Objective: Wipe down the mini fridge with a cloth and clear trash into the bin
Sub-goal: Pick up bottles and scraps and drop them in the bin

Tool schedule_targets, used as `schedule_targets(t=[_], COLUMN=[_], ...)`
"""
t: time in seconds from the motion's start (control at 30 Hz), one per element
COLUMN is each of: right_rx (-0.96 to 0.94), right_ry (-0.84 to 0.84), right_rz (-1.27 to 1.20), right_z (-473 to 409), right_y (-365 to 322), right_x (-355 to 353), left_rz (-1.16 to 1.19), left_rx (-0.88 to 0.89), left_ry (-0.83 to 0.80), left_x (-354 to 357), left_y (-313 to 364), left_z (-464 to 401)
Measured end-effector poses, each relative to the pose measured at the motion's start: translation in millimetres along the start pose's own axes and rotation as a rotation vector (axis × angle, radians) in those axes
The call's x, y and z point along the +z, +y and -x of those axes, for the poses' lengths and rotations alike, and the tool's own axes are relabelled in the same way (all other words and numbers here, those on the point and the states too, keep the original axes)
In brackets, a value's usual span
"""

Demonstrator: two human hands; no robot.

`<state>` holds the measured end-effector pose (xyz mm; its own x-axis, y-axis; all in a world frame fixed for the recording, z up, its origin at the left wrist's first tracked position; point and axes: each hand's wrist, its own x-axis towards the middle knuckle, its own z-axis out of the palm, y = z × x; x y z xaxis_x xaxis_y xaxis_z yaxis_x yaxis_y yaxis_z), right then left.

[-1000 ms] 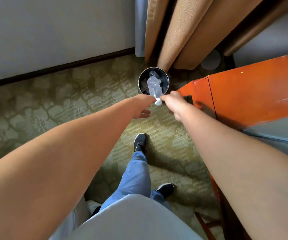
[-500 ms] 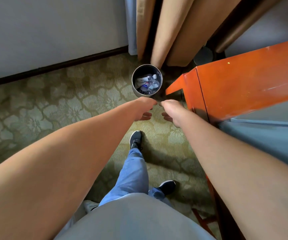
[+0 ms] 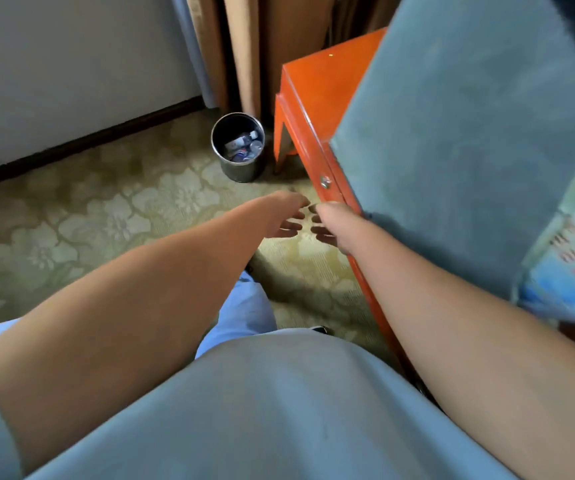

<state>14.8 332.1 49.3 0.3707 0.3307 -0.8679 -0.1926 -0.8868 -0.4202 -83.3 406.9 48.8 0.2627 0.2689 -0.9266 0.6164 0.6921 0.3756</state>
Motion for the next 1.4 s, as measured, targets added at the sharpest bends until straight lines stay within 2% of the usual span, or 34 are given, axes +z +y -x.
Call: schedule_targets(t=[0.27,0.47,0.63,0.87,1.07,1.2,1.4], right_rx=[0.089,0.154,0.150,0.141,0.080,0.032,-0.007], right_ry=[-0.045,-0.037,-0.001,0.097,0.202,0.172,0.130], right_rz=[-0.101,-0.286,-0.478,-0.671,-0.777,-0.813,-0.822], right_z=[85,123,134,108,72,49,21], right_y=[149,231,276,300,294,287,277], right_x=[-85,-144,-187,-226,-251,-257,-257], left_rz=[-0.207,-0.507,-0.598,-0.664,-0.718,-0.784,-0.757], left_rx=[0.048,0.044,0.034,0.133,0.246,0.282,0.232], left_ry=[-0.120,-0.202,-0.217,-0.151,-0.039,0.027,0.013], left_x=[139,223,280,341,364,371,381], left_y=[-75,-107,-119,-122,-111,-99,-85], left_z=[57,79,77,50,29,12,-14])
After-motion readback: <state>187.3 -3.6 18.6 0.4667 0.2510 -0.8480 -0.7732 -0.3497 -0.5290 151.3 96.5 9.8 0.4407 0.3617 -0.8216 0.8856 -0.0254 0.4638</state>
